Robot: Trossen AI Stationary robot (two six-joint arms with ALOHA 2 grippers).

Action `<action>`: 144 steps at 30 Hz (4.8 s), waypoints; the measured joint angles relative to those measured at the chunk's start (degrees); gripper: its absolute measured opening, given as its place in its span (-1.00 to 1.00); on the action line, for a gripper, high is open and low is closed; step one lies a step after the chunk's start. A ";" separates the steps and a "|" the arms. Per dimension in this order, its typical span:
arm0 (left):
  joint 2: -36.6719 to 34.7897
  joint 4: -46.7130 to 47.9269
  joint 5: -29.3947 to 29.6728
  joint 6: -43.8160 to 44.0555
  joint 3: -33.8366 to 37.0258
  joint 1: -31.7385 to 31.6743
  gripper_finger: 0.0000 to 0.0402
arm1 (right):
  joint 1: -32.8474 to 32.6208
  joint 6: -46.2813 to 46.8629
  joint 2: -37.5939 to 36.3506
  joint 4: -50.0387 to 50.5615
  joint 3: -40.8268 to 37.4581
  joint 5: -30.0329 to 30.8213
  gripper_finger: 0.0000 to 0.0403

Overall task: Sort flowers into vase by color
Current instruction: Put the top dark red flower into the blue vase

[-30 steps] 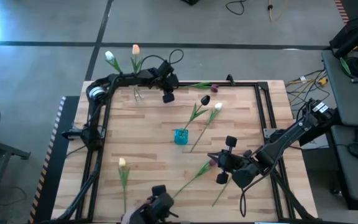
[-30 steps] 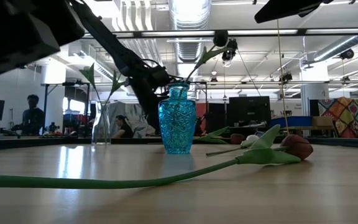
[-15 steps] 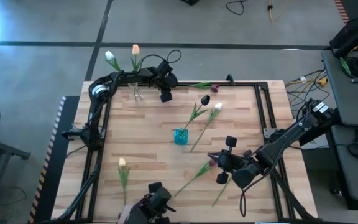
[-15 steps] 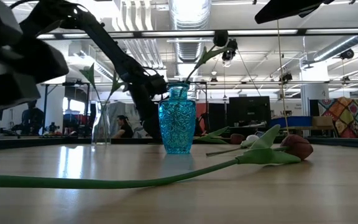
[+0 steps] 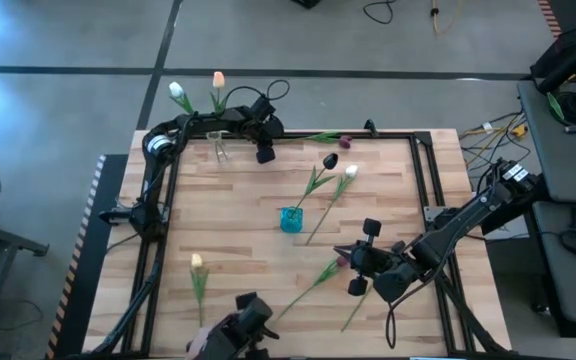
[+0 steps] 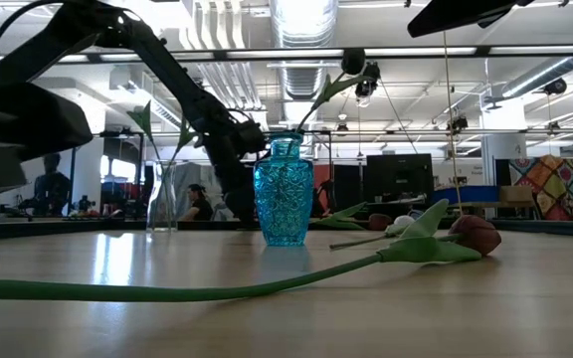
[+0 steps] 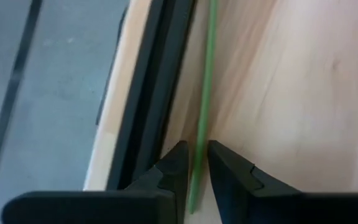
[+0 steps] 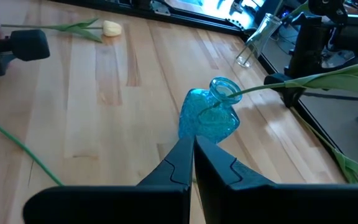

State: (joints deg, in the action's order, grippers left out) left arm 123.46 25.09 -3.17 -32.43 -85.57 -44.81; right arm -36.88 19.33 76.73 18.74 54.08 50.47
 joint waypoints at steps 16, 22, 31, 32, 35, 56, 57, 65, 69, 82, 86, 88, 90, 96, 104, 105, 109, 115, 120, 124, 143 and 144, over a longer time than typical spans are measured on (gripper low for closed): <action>-1.64 9.52 -4.22 -2.88 0.17 0.14 -1.00 | 0.00 -0.87 0.00 -0.63 0.00 -1.22 -0.95; -4.46 12.71 -14.53 -2.61 0.41 0.22 -1.00 | 0.00 -0.92 0.00 -0.63 0.00 -1.28 -0.95; -4.83 13.92 -13.99 -0.40 0.34 0.95 -0.97 | 0.00 -1.36 0.00 -0.80 0.00 -1.43 -0.95; -4.65 13.92 -13.36 -0.24 0.34 0.98 -0.95 | 0.00 -1.36 0.00 -0.78 0.00 -1.43 -0.95; -4.50 13.69 -10.32 -0.53 0.36 1.15 -0.87 | 0.00 -1.40 0.00 -0.85 0.00 -1.43 -0.95; -4.44 11.40 -3.65 -0.94 3.46 2.03 -0.60 | 0.00 -1.57 0.00 -1.06 0.00 -1.43 -0.95; -4.44 11.39 -3.57 -0.94 3.52 2.03 -0.62 | 0.00 -1.57 0.00 -1.07 0.00 -1.43 -0.95; -4.46 12.78 -3.61 -2.41 3.76 2.07 -0.93 | 0.00 -1.57 0.00 -1.09 0.00 -1.43 -0.95; -4.54 13.66 -3.58 -3.94 3.75 2.15 -0.98 | 0.00 -1.57 0.00 -1.11 0.00 -1.43 -0.95; -9.62 15.54 -8.61 -2.77 1.94 2.24 -1.00 | 0.00 -3.42 -0.01 -1.05 0.00 -1.43 -0.95; -13.68 14.25 -12.85 -1.88 1.73 2.22 -1.00 | 0.00 -3.96 -0.02 -1.04 0.00 -1.40 -0.95; -15.79 12.76 -14.54 -0.93 1.71 2.24 -1.00 | 0.00 -4.22 -0.02 -1.05 0.00 -0.98 -0.95; -17.75 11.23 -16.36 0.48 1.73 2.13 -1.00 | 0.00 -4.39 -0.02 -1.00 0.00 -0.82 -0.95; -24.28 8.01 -21.13 3.01 1.71 2.00 -1.00 | 0.04 -4.01 -0.07 -0.65 -0.40 2.33 -0.95; -29.55 9.30 -21.52 5.47 1.69 2.39 -1.00 | 0.04 -3.61 -0.11 -0.87 -0.48 2.70 -0.95; -29.54 10.08 -21.37 5.85 1.75 2.81 -1.00 | 0.04 -3.61 -0.11 -0.96 -0.48 2.70 -0.95; -26.93 9.03 -17.45 5.93 2.15 5.03 -1.00 | 0.04 -3.56 -0.11 -1.31 -0.48 2.69 -0.95; -19.20 3.07 -14.92 5.50 1.96 5.70 -0.91 | 0.04 -2.94 -0.11 -1.53 -0.48 2.65 -0.95; -13.05 2.85 -15.37 3.17 1.38 5.80 -0.70 | 0.04 -2.84 -0.11 -1.50 -0.50 2.59 -0.95; -8.72 1.78 -11.44 1.66 0.93 5.78 -0.55 | 0.04 -2.87 -0.11 -1.50 -0.50 2.54 -0.95; -0.64 2.53 -6.11 0.09 0.80 5.94 -0.44 | 0.04 -2.84 -0.11 -1.50 -0.50 2.48 -0.95; -0.41 2.87 -6.14 0.09 0.67 5.94 -0.44 | 0.04 -2.84 -0.11 -1.51 -0.50 2.46 -0.95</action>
State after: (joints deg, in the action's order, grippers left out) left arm 123.05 27.95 -9.31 -32.34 -84.90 -38.87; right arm -36.84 16.49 76.62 17.23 53.58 52.93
